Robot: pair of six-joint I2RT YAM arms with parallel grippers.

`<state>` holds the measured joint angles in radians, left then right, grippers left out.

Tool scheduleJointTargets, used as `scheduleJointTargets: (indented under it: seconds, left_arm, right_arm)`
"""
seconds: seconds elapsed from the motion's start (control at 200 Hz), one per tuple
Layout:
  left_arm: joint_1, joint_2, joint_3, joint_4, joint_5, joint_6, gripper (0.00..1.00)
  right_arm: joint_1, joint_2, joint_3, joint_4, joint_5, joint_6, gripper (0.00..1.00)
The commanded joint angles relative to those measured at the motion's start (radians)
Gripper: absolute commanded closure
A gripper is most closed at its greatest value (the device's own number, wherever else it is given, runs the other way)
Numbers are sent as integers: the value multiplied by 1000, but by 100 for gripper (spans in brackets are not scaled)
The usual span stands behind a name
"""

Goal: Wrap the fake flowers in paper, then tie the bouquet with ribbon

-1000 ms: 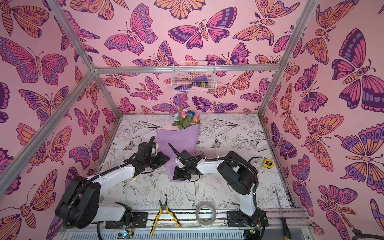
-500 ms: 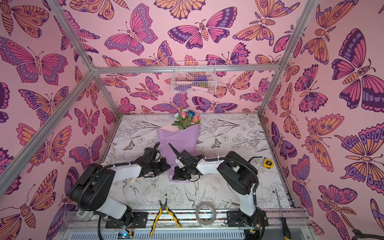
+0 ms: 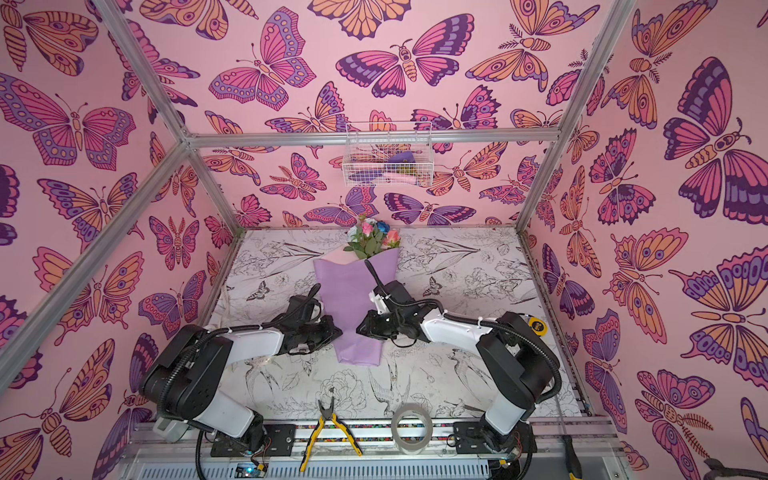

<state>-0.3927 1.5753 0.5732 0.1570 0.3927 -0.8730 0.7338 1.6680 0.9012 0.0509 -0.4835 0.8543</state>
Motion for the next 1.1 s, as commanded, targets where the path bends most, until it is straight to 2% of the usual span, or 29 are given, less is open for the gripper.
scheduleJointTargets:
  seconds: [0.0, 0.215, 0.491, 0.821, 1.096]
  left_arm:
    - [0, 41, -27, -47, -26, 9, 100]
    - [0, 54, -24, -47, -28, 11, 100]
    - [0, 64, -25, -48, -25, 12, 100]
    - [1, 60, -36, -47, -21, 9, 100]
    - [2, 59, -45, -48, -18, 11, 100]
  right_arm:
    - [-37, 34, -54, 63, -44, 44, 78]
    - [-118, 139, -83, 160, -82, 58, 80]
    - [-212, 190, -38, 118, -83, -9, 80]
    - [-283, 311, 97, 66, -73, -55, 81]
    - [-352, 437, 289, -16, -60, -94, 81]
